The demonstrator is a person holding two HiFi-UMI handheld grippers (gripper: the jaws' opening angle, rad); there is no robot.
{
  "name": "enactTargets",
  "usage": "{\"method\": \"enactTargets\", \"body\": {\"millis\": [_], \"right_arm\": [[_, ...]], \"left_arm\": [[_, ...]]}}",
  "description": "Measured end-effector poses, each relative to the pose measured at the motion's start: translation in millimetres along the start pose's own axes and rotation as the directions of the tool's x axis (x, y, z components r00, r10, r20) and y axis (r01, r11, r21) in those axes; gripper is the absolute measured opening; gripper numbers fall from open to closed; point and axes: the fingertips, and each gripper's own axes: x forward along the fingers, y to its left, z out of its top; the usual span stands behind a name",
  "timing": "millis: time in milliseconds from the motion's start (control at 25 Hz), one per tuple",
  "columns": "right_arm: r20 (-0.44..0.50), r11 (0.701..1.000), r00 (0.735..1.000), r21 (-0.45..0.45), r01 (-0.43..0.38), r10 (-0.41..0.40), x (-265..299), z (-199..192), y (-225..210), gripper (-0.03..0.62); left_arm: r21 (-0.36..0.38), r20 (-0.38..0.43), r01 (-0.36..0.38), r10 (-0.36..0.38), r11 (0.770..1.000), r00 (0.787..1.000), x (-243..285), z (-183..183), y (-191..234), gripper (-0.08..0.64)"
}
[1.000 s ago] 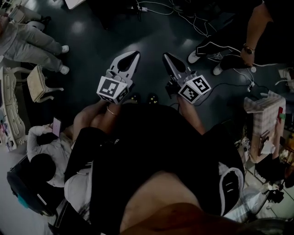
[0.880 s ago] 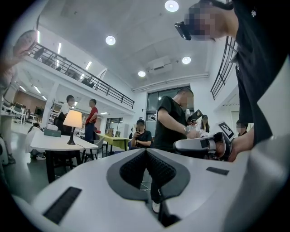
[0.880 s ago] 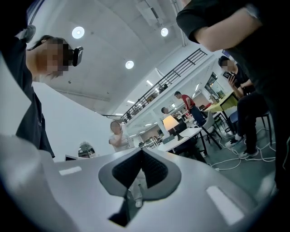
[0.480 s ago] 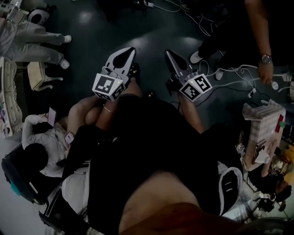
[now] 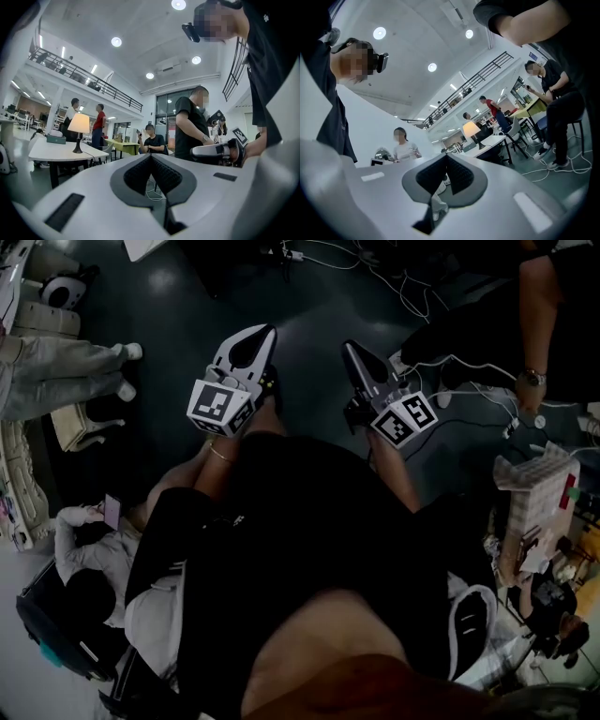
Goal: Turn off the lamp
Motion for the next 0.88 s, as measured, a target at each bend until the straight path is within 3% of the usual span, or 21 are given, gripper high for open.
{"method": "enactTargets", "body": {"millis": [880], "right_arm": [[0.009, 0.992, 0.992, 0.013, 0.127, -0.128, 157, 30, -103, 0.002]], "left_arm": [[-0.069, -0.059, 0.063, -0.067, 0.996, 0.996, 120, 0, 167, 0.006]]}}
